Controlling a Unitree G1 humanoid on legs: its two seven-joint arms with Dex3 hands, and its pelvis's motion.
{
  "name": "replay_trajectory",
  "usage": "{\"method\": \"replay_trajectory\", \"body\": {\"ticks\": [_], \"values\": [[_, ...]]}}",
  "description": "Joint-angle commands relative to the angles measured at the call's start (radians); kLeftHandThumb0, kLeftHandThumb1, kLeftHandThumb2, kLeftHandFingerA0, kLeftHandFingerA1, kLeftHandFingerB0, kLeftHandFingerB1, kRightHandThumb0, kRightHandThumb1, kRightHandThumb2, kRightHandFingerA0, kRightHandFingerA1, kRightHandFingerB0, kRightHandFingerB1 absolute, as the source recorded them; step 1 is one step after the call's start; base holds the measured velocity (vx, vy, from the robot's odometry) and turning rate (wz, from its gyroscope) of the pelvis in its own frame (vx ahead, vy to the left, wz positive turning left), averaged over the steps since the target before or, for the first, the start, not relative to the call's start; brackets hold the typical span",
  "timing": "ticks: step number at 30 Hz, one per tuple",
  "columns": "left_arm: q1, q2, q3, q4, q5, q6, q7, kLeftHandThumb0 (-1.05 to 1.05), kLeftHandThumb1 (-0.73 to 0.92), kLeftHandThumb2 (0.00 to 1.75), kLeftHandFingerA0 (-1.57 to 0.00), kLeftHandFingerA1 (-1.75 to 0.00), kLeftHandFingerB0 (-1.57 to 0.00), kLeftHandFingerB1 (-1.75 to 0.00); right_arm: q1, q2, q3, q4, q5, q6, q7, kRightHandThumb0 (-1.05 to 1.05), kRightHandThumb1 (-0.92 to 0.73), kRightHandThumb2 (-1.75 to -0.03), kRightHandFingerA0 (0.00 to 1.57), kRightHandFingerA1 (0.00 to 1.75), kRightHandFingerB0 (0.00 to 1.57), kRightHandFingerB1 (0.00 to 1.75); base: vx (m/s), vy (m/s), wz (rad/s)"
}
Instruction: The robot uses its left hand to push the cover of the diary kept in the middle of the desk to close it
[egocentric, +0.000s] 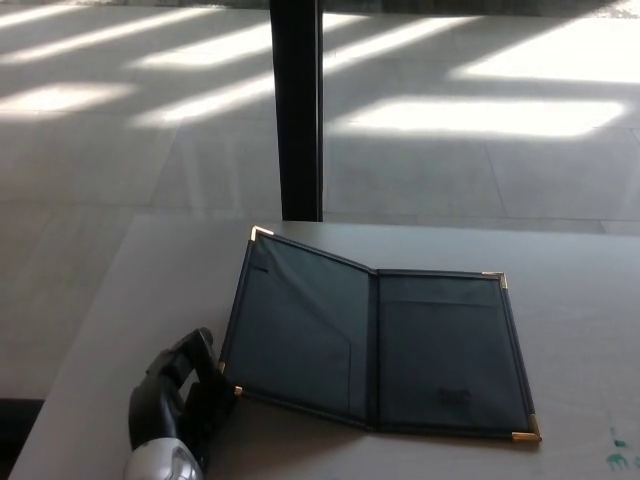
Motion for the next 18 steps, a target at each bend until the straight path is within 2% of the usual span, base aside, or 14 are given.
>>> {"method": "replay_trajectory", "body": {"ticks": [1, 2, 3, 6, 7, 8, 9, 10, 11, 12, 15, 16, 17, 18], "values": [[0.142, -0.38, 0.018, 0.165, -0.141, -0.054, 0.055, -0.86, 0.92, 0.8, -0.29, -0.63, -0.19, -0.48, -0.012, -0.017, 0.0, 0.014, 0.02, 0.032, -0.005, -0.87, -0.84, -0.66, 0.64, 0.67, 0.5, 0.47, 0.0, 0.0, 0.0], [0.134, -0.393, 0.028, 0.188, -0.157, -0.06, 0.054, -0.83, 0.81, 1.12, -0.27, -0.64, -0.18, -0.54, -0.014, -0.015, -0.002, 0.016, 0.022, 0.033, -0.008, -0.87, -0.84, -0.65, 0.66, 0.68, 0.51, 0.47, 0.0, 0.0, 0.0], [0.123, -0.396, 0.033, 0.201, -0.169, -0.059, 0.053, -0.88, 0.92, 0.81, -0.28, -0.65, -0.17, -0.47, -0.017, -0.018, 0.0, 0.021, 0.016, 0.032, -0.011, -0.87, -0.85, -0.66, 0.65, 0.67, 0.5, 0.47, 0.0, 0.0, 0.0], [0.071, -0.419, 0.066, 0.224, -0.218, -0.06, 0.085, -0.89, 0.92, 0.83, -0.33, -0.71, -0.22, -0.5, -0.014, -0.013, -0.001, 0.023, 0.025, 0.035, -0.001, -0.85, -0.85, -0.66, 0.6, 0.65, 0.49, 0.47, 0.0, 0.0, 0.0], [0.056, -0.425, 0.072, 0.226, -0.228, -0.062, 0.098, -0.87, 0.92, 0.84, -0.37, -0.76, -0.25, -0.53, -0.01, -0.012, 0.001, 0.019, 0.022, 0.037, -0.002, -0.82, -0.66, -1.08, 0.6, 0.71, 0.47, 0.58, 0.0, 0.0, 0.0], [0.02, -0.438, 0.076, 0.235, -0.233, -0.073, 0.122, -0.88, 0.91, 0.82, -0.44, -0.76, -0.26, -0.5, -0.006, -0.011, 0.007, 0.007, 0.01, 0.041, -0.013, -0.83, -0.66, -1.08, 0.6, 0.71, 0.48, 0.59, 0.0, 0.0, 0.0], [-0.004, -0.441, 0.076, 0.242, -0.236, -0.081, 0.131, -0.81, 0.8, 1.17, -0.43, -0.72, -0.27, -0.56, -0.005, -0.011, 0.008, 0.005, 0.008, 0.038, -0.012, -0.87, -0.86, -0.66, 0.6, 0.67, 0.48, 0.49, 0.0, 0.0, 0.0], [-0.026, -0.444, 0.079, 0.249, -0.24, -0.088, 0.139, -0.81, 0.8, 1.17, -0.43, -0.72, -0.27, -0.56, -0.003, -0.012, 0.008, 0.007, 0.009, 0.033, -0.005, -0.87, -0.86, -0.66, 0.6, 0.67, 0.48, 0.49, 0.0, 0.0, 0.0], [-0.044, -0.45, 0.077, 0.247, -0.248, -0.101, 0.131, -0.88, 0.92, 0.82, -0.4, -0.74, -0.24, -0.48, -0.003, -0.011, 0.009, 0.01, 0.009, 0.03, -0.004, -0.87, -0.85, -0.66, 0.6, 0.66, 0.49, 0.48, 0.0, 0.0, 0.0], [-0.085, -0.465, 0.077, 0.243, -0.263, -0.131, 0.122, -0.86, 0.92, 0.79, -0.35, -0.71, -0.28, -0.5, -0.003, -0.012, 0.01, 0.021, 0.005, 0.023, -0.003, -0.85, -0.86, -0.66, 0.6, 0.63, 0.5, 0.47, 0.0, 0.0, 0.0], [-0.146, -0.479, 0.085, 0.254, -0.282, -0.175, 0.128, -0.82, 0.8, 1.15, -0.35, -0.69, -0.24, -0.55, -0.005, -0.013, 0.01, 0.025, 0.004, 0.025, -0.003, -0.86, -0.85, -0.66, 0.61, 0.63, 0.5, 0.47, 0.0, 0.0, 0.0], [-0.193, -0.487, 0.096, 0.266, -0.296, -0.196, 0.147, -0.89, 0.91, 0.85, -0.41, -0.69, -0.25, -0.47, -0.002, -0.012, 0.011, 0.019, 0.004, 0.027, -0.003, -0.85, -0.65, -1.08, 0.6, 0.71, 0.49, 0.59, 0.0, 0.0, 0.0], [-0.278, -0.504, 0.117, 0.288, -0.318, -0.234, 0.173, -0.81, 0.83, 1.18, -0.39, -0.7, -0.25, -0.55, 0.002, -0.01, 0.013, 0.011, 0.004, 0.03, -0.003, -0.88, -0.85, -0.66, 0.61, 0.65, 0.5, 0.49, 0.0, 0.0, 0.0], [-0.304, -0.516, 0.122, 0.297, -0.325, -0.253, 0.179, -0.8, 0.83, 1.16, -0.37, -0.69, -0.24, -0.55, 0.002, -0.01, 0.013, 0.01, 0.005, 0.032, -0.003, -0.84, -0.64, -1.08, 0.59, 0.71, 0.49, 0.6, 0.0, 0.0, 0.0]]}}
